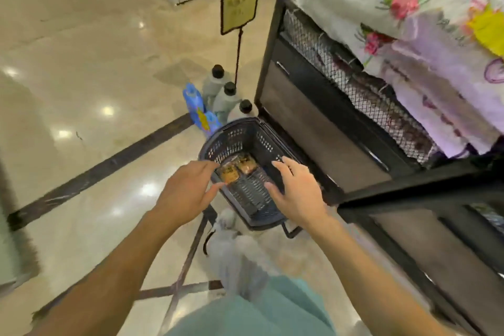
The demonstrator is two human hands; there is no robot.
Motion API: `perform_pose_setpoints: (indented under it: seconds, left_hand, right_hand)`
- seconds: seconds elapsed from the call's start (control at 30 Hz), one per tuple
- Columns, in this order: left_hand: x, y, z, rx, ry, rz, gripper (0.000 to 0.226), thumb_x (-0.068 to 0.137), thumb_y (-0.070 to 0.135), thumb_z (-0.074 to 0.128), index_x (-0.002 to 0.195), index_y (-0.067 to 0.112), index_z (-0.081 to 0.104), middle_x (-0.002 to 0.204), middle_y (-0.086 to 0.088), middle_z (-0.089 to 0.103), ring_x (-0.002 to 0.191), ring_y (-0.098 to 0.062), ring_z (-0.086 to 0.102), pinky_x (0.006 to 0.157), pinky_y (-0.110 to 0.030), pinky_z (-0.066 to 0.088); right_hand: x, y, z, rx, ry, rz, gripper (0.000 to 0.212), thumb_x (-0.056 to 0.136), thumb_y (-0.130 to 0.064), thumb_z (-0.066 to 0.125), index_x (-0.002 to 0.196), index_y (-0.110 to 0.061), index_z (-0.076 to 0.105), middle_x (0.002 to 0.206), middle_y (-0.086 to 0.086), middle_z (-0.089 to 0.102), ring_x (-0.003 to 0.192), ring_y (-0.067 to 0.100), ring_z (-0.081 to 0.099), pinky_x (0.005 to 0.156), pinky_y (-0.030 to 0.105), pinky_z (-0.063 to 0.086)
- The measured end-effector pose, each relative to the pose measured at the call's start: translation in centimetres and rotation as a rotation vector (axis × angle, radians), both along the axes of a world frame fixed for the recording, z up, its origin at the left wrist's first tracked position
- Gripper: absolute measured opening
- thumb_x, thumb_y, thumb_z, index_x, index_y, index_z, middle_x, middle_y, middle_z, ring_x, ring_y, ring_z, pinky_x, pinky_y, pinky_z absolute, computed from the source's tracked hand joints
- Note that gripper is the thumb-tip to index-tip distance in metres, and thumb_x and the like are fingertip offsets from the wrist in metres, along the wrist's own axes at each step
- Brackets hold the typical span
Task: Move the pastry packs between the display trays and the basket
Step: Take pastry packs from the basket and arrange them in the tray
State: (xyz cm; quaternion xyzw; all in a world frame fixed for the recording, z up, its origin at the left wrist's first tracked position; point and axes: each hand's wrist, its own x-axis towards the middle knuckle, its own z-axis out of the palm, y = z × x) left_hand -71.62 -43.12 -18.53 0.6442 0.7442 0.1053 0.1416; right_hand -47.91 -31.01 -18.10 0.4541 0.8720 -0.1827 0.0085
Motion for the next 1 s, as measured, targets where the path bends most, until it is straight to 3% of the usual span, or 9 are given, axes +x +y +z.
perform_pose_setpoints:
  seconds: [0.1,0.23,0.37,0.47,0.53,0.63,0.77,0.9,1.0]
  left_hand:
    - [-2.5,7.1,-2.4,-0.066,0.0,-0.165,0.047,0.095,0.045,0.06,0.12,0.006,0.066,0.108,-0.011,0.071,0.097,-0.032,0.068,0.08,-0.038,0.056]
    - [-6.6,16.8,-9.3,-0.165,-0.003,-0.376,0.051,0.094,0.047,0.044,0.119,0.007,0.063,0.107,-0.009,0.068,0.095,-0.031,0.064,0.078,-0.037,0.052]
    - [-8.9,23.7,-18.8,-0.316,-0.048,-0.514,0.04,0.098,0.031,0.061,0.127,0.004,0.058,0.116,-0.015,0.064,0.105,-0.036,0.061,0.084,-0.041,0.05]
    - [-9.7,28.2,-27.9,-0.479,-0.011,-0.604,0.042,0.098,0.031,0.059,0.132,0.006,0.054,0.122,-0.018,0.06,0.112,-0.039,0.057,0.09,-0.045,0.048]
    - [-9.9,30.8,-35.1,-0.569,0.036,-0.673,0.049,0.099,0.035,0.054,0.139,0.007,0.049,0.131,-0.02,0.056,0.119,-0.041,0.054,0.096,-0.045,0.045]
    - [-9.9,33.3,-45.7,-0.724,0.105,-0.77,0.06,0.099,0.038,0.049,0.151,0.013,0.033,0.149,-0.018,0.042,0.132,-0.039,0.046,0.106,-0.046,0.041]
    - [-8.4,33.9,-57.6,-0.85,0.154,-0.853,0.072,0.096,0.03,0.061,0.155,0.013,0.024,0.158,-0.014,0.029,0.143,-0.033,0.033,0.113,-0.04,0.031]
    - [-7.0,32.5,-65.4,-0.932,0.171,-0.85,0.083,0.091,0.02,0.07,0.157,0.009,0.02,0.159,-0.017,0.027,0.145,-0.036,0.031,0.117,-0.035,0.023]
    - [-6.9,31.9,-68.2,-0.846,0.269,-0.893,0.083,0.092,0.022,0.07,0.157,0.01,0.02,0.16,-0.013,0.021,0.148,-0.031,0.023,0.115,-0.03,0.013]
  right_hand:
    - [-1.8,3.4,-3.5,-0.079,-0.022,-0.11,0.064,0.097,-0.053,0.055,0.15,-0.019,0.044,0.154,0.009,0.045,0.139,0.03,0.043,0.112,0.044,0.04]
    - [-4.4,8.1,-10.1,-0.17,-0.073,-0.263,0.07,0.098,-0.061,0.042,0.154,-0.02,0.034,0.157,0.009,0.039,0.14,0.033,0.04,0.11,0.049,0.042]
    - [-6.7,11.0,-18.8,-0.275,-0.09,-0.394,0.069,0.099,-0.056,0.049,0.155,-0.019,0.032,0.159,0.011,0.036,0.142,0.036,0.035,0.113,0.051,0.037]
    - [-8.6,12.7,-27.0,-0.381,-0.066,-0.453,0.068,0.099,-0.053,0.052,0.155,-0.022,0.029,0.161,0.008,0.03,0.144,0.035,0.03,0.116,0.052,0.033]
    - [-9.5,13.7,-33.9,-0.374,-0.061,-0.492,0.067,0.097,-0.049,0.058,0.152,-0.019,0.036,0.156,0.012,0.037,0.138,0.038,0.038,0.112,0.053,0.038]
    - [-10.6,15.3,-44.2,-0.364,-0.052,-0.604,0.066,0.096,-0.048,0.056,0.149,-0.013,0.041,0.149,0.018,0.045,0.13,0.043,0.046,0.109,0.055,0.041]
    - [-11.8,17.0,-55.6,-0.352,-0.007,-0.652,0.07,0.091,-0.052,0.045,0.148,-0.011,0.042,0.146,0.02,0.046,0.129,0.043,0.046,0.111,0.053,0.038]
    - [-12.3,18.1,-62.6,-0.355,0.027,-0.614,0.066,0.094,-0.047,0.048,0.147,-0.009,0.041,0.15,0.019,0.042,0.132,0.041,0.043,0.113,0.049,0.035]
    - [-12.9,19.1,-66.2,-0.367,0.038,-0.583,0.062,0.096,-0.041,0.055,0.15,-0.014,0.037,0.156,0.014,0.035,0.139,0.039,0.038,0.113,0.052,0.037]
